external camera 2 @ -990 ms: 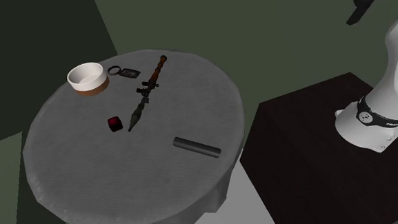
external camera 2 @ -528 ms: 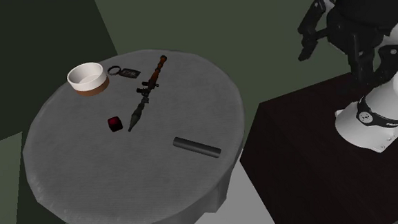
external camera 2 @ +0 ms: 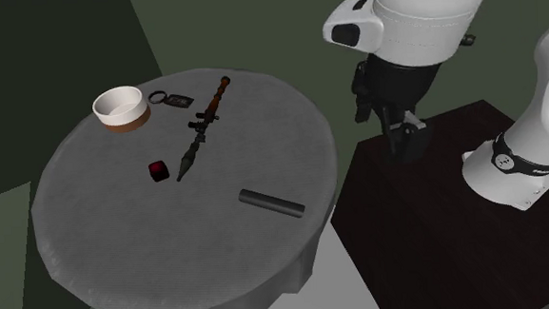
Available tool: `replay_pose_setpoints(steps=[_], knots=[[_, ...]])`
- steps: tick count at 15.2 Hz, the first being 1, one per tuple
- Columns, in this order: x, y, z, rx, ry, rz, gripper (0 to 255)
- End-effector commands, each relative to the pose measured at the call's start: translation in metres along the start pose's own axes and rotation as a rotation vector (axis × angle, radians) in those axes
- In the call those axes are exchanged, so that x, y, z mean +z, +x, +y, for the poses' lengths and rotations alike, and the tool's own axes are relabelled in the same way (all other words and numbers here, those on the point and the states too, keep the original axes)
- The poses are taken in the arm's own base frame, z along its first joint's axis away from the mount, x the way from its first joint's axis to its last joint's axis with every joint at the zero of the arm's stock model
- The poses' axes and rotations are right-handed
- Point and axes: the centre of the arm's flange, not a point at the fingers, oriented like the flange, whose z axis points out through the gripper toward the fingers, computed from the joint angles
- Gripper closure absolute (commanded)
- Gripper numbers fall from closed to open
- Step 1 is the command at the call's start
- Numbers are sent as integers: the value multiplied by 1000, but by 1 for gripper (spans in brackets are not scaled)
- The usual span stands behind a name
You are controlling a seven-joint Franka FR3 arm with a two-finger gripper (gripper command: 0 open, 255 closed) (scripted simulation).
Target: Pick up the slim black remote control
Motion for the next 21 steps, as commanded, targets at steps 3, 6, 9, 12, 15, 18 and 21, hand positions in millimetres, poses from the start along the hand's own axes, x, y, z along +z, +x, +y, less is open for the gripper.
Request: replay_pose_setpoints(steps=[3,6,9,12,15,18,21], knots=[[44,34,15,79,21,-19,0],[76,57,28,138,37,-35,0],[108,80,41,196,53,-50,0],[141,101,56,254,69,-65,0],[174,120,71,313,85,-80,0],[208,139,86,371,101,-95,0],[243,156,102,430,117,-111,0]])
